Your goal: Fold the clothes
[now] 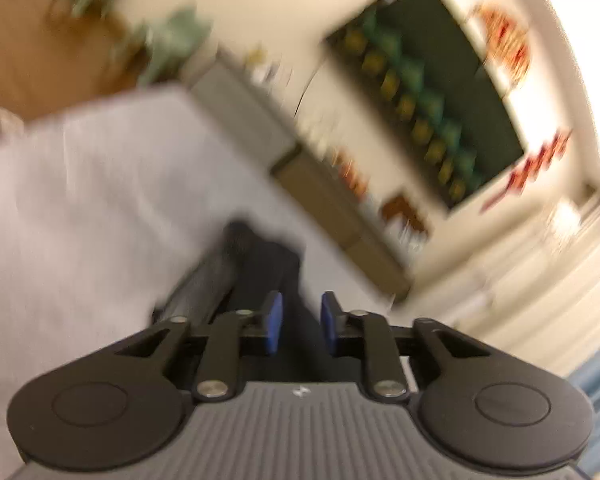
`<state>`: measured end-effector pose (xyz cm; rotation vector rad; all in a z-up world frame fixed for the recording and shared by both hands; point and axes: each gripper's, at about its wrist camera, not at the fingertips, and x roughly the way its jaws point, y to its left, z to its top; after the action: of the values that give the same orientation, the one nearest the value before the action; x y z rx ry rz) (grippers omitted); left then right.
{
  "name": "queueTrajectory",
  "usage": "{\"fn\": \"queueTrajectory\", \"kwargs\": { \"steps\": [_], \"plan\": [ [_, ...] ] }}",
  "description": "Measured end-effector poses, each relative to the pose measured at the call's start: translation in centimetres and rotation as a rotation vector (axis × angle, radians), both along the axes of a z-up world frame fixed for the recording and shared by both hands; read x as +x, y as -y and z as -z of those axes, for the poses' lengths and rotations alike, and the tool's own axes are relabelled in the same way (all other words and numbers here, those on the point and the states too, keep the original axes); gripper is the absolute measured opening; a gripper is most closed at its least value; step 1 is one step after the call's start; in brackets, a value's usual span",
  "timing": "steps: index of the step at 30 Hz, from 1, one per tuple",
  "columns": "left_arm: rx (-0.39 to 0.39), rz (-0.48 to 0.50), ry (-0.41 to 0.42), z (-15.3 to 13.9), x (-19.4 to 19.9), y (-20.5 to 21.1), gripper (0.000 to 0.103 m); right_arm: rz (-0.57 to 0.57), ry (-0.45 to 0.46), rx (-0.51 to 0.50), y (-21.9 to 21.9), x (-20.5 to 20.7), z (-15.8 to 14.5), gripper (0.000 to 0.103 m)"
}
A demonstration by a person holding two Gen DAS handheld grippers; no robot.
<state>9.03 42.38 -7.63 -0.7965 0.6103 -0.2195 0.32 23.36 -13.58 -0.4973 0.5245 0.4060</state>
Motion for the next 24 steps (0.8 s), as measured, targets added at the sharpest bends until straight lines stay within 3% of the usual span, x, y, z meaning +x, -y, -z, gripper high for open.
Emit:
{"fn": "queueTrajectory", "kwargs": {
  "steps": [1,3,7,8,9,10,13,17,19,21,23,24],
  "plan": [
    [0.031,0.029,-0.042,0.9,0.8,1.0,0.039,0.005,0.003,-0.011,-0.3,0.2,0.1,0.003],
    [0.113,0.074,-0.096,2.4,2.3,3.1,0.065,0.022,0.005,-0.016,-1.0,0.4,0.0,0.004],
    [0.209,0.106,-0.162,4.5,4.3,6.0,0.070,0.086,-0.048,0.077,-0.3,2.7,-0.1,0.004],
    [0.236,0.122,-0.149,4.5,4.3,6.6,0.065,0.107,-0.069,0.107,0.2,3.3,-0.2,0.003],
    [0.260,0.140,-0.136,4.4,4.4,7.2,0.024,0.128,-0.086,0.129,0.8,3.8,-0.2,0.003],
    [0.253,0.179,-0.126,4.1,4.5,7.4,0.000,0.150,-0.102,0.152,1.4,4.3,-0.3,0.002],
    [0.144,0.178,-0.006,1.4,2.8,5.7,0.000,0.191,-0.122,0.175,2.9,5.2,-0.4,0.001],
    [-0.092,0.058,0.207,-2.8,-2.4,-0.7,0.000,0.213,-0.117,0.171,4.2,5.2,-0.3,0.001],
    [-0.086,-0.016,0.188,-2.5,-4.0,-3.0,0.000,0.211,-0.108,0.147,4.3,5.0,-0.1,0.002],
    [-0.080,-0.004,0.119,-1.0,-4.0,-3.1,0.002,0.184,-0.081,0.075,3.1,4.5,0.4,0.007],
    [-0.045,0.028,0.060,0.0,-3.7,-1.9,0.006,0.134,0.002,-0.018,1.0,3.6,0.4,0.024],
    [-0.025,0.045,0.035,0.5,-3.6,-1.3,0.011,0.099,0.052,-0.070,-0.3,3.1,0.3,0.040]
  ]
}}
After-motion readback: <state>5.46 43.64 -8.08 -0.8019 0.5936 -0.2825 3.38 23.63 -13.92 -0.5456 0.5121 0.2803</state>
